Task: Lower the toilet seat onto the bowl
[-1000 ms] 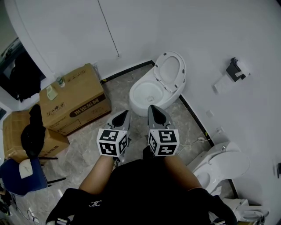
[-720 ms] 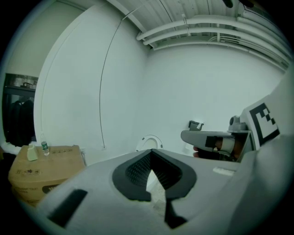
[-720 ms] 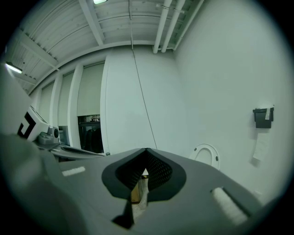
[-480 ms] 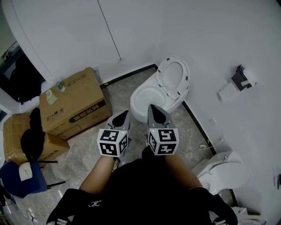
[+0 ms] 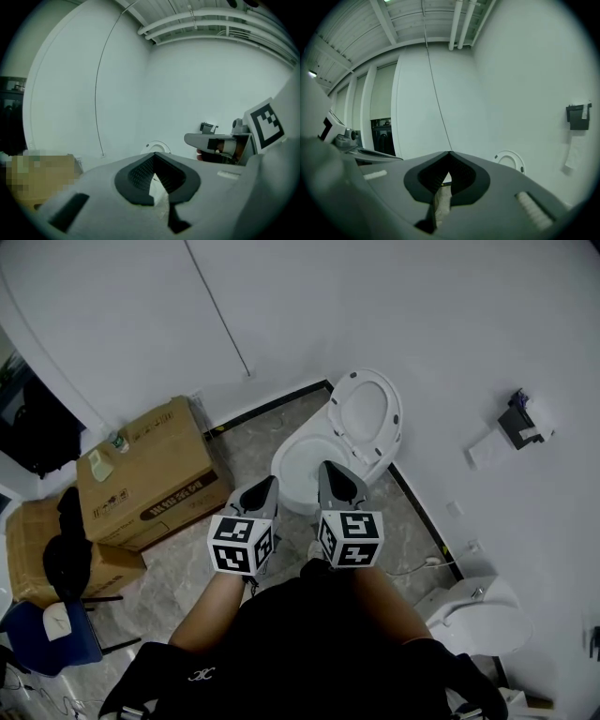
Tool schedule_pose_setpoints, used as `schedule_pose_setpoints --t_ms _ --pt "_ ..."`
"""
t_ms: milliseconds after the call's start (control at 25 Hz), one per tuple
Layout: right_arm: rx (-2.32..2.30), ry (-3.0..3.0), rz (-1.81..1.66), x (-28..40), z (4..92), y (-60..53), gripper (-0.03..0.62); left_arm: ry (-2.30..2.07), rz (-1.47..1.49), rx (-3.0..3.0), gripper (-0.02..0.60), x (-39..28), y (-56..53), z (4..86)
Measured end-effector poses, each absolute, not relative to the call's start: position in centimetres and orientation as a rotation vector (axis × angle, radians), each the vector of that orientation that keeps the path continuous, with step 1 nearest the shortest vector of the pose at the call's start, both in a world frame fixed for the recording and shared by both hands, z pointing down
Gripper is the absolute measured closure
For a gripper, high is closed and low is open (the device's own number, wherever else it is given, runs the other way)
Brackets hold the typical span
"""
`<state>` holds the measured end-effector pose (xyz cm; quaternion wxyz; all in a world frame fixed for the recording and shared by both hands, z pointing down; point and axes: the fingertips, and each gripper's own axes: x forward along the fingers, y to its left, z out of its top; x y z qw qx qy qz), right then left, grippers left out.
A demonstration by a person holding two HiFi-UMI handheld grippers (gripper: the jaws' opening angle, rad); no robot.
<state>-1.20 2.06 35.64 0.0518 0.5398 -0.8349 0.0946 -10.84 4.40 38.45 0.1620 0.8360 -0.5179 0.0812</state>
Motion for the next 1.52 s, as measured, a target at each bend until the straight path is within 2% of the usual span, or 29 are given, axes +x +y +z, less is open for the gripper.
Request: schedule_pose_setpoints --t_ms 960,1520 --pt "1.704 -2.464 0.424 10.5 37.6 -15.8 0.586 -1.435 0.344 2.363 0.574 -0.7 -12.7 39.2" --pt "1.775 -2.217 0.418 17.8 43.0 -22.3 0.585 -1.392 0.396 2.308 0.574 1.7 -16.8 41.6"
